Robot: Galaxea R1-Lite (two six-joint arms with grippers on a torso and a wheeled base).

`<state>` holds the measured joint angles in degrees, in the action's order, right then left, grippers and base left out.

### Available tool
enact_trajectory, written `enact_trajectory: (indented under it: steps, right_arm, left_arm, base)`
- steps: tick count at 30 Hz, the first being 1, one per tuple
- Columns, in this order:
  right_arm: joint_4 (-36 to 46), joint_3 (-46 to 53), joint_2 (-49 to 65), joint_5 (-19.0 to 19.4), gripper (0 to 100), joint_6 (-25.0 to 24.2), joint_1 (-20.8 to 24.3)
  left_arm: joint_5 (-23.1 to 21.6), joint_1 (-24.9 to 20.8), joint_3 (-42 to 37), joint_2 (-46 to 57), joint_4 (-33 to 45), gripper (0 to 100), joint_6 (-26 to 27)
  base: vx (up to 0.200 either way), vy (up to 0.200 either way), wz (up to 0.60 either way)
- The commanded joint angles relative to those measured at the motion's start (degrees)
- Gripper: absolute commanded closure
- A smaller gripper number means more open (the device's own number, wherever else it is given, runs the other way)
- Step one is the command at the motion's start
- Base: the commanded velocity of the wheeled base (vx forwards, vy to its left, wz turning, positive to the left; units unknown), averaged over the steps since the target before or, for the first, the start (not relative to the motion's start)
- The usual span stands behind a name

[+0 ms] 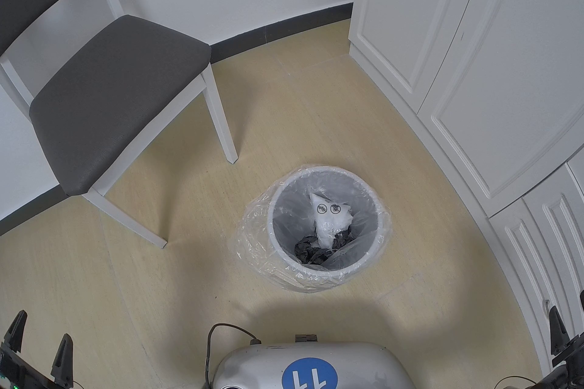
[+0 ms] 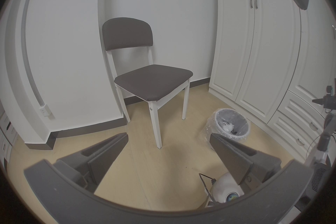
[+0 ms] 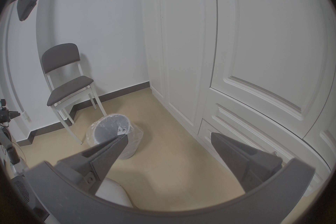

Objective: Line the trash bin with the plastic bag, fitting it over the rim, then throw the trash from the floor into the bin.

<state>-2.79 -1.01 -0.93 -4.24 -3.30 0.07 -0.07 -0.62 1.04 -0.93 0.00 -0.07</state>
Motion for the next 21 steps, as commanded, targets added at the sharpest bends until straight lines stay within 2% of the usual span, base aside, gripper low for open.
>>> enact_trajectory:
  steps: [1, 14, 21]
  right_arm:
    - [-0.02, 1.01, 0.93, 0.02, 0, -0.04, 0.01]
    - [-0.02, 0.92, 0.84, 0.02, 0, 0.05, 0.01]
    - [-0.11, 1.01, 0.84, -0.42, 0, 2.86, 0.01]
  left_arm:
    - [-0.01, 0.01, -1.04, 0.93, 0.0, 0, -0.01]
    - [-0.01, 0.01, -1.04, 0.93, 0.0, 0, -0.01]
    - [-0.01, 0.01, -1.04, 0.93, 0.0, 0, -0.01]
  base:
    - [0.0, 0.0, 0.0]
    - [0.0, 0.0, 0.0]
    - [0.0, 0.0, 0.0]
